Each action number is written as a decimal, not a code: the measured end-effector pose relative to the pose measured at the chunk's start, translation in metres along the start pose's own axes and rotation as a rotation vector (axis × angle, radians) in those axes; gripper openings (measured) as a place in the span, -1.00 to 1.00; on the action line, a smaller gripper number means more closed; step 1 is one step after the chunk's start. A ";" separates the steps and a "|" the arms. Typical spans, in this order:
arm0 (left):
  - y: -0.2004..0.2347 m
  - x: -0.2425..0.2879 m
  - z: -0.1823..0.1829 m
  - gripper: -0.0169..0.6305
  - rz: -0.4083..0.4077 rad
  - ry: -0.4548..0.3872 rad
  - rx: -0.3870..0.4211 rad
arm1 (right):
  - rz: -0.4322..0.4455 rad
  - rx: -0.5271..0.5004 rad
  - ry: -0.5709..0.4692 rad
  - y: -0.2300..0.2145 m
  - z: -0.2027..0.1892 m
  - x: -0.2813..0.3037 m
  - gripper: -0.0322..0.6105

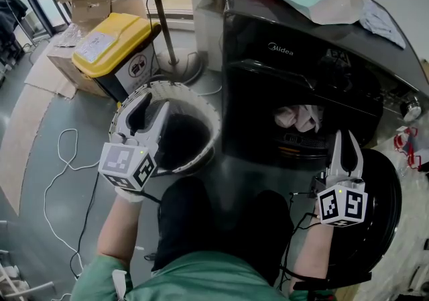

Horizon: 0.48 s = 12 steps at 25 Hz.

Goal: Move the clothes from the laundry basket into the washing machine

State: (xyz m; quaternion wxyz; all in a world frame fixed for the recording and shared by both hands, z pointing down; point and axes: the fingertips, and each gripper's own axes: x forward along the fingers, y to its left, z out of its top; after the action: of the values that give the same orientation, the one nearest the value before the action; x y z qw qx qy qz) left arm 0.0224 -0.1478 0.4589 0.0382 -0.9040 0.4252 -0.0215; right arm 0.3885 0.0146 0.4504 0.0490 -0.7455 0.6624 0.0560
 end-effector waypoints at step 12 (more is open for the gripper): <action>0.000 0.000 -0.002 -0.39 0.003 0.007 0.000 | 0.010 -0.008 0.005 0.000 -0.005 0.002 -0.75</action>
State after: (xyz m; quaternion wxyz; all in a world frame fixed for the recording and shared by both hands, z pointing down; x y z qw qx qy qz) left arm 0.0220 -0.1481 0.4613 0.0366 -0.9033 0.4268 -0.0248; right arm 0.3885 0.0119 0.4551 0.0440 -0.7426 0.6658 0.0572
